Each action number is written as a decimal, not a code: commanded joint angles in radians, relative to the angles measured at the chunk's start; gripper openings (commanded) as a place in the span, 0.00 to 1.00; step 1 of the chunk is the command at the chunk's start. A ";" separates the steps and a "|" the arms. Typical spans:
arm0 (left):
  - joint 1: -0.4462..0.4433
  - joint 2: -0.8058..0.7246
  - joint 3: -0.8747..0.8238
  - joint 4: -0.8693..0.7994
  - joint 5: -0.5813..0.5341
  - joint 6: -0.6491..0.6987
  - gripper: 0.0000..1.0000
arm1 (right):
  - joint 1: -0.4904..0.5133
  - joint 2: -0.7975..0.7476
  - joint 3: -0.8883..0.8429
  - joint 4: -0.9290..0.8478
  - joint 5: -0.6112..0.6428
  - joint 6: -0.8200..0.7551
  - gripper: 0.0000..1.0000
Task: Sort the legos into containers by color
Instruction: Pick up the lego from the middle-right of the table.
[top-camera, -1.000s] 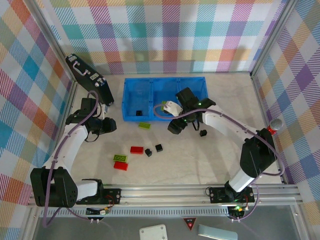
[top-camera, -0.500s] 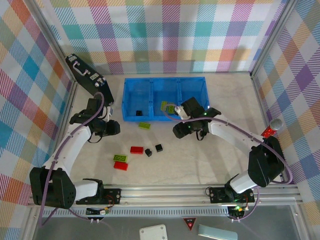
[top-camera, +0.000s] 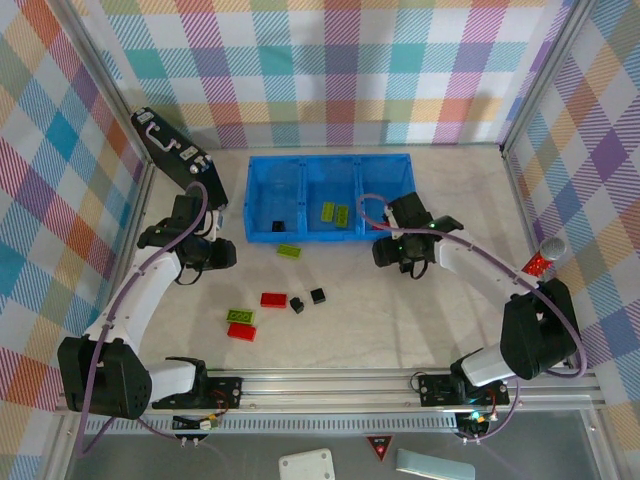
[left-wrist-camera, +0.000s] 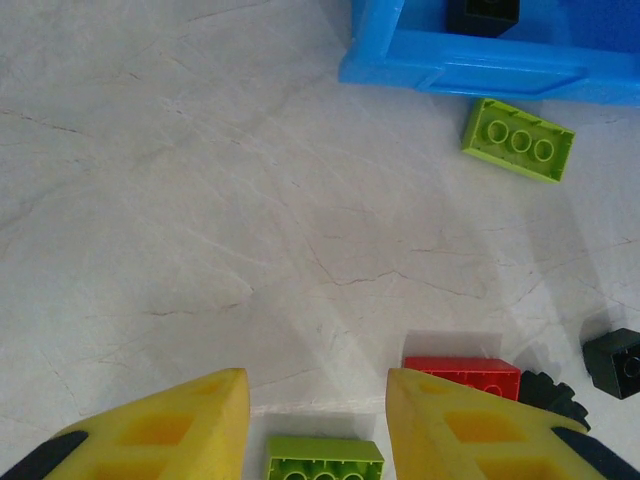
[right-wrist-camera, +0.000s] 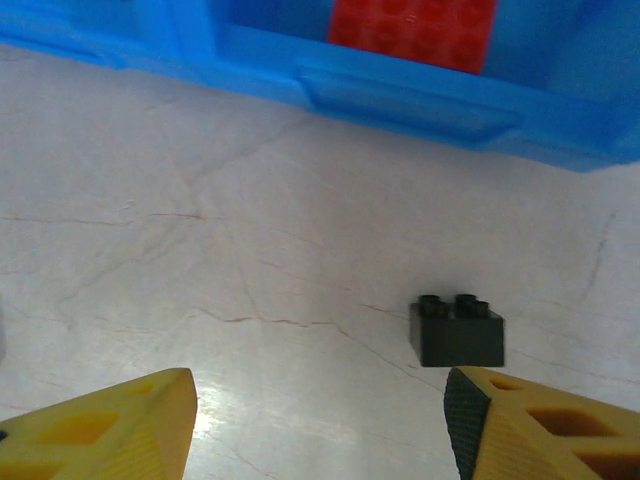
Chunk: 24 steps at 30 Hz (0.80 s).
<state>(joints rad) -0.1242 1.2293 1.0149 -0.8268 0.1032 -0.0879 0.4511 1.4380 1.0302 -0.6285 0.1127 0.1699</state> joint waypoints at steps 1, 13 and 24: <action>-0.009 -0.003 0.026 0.018 0.013 0.003 0.41 | -0.032 -0.036 -0.032 -0.012 -0.014 0.034 0.67; -0.014 -0.010 -0.019 0.037 0.012 0.001 0.41 | -0.120 0.030 -0.055 -0.013 -0.100 0.017 0.68; -0.014 0.008 -0.025 0.057 0.010 0.023 0.40 | -0.133 0.171 -0.002 -0.025 0.007 0.004 0.58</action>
<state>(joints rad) -0.1242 1.2297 1.0027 -0.7803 0.1112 -0.0837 0.3260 1.5913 0.9920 -0.6441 0.0834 0.1928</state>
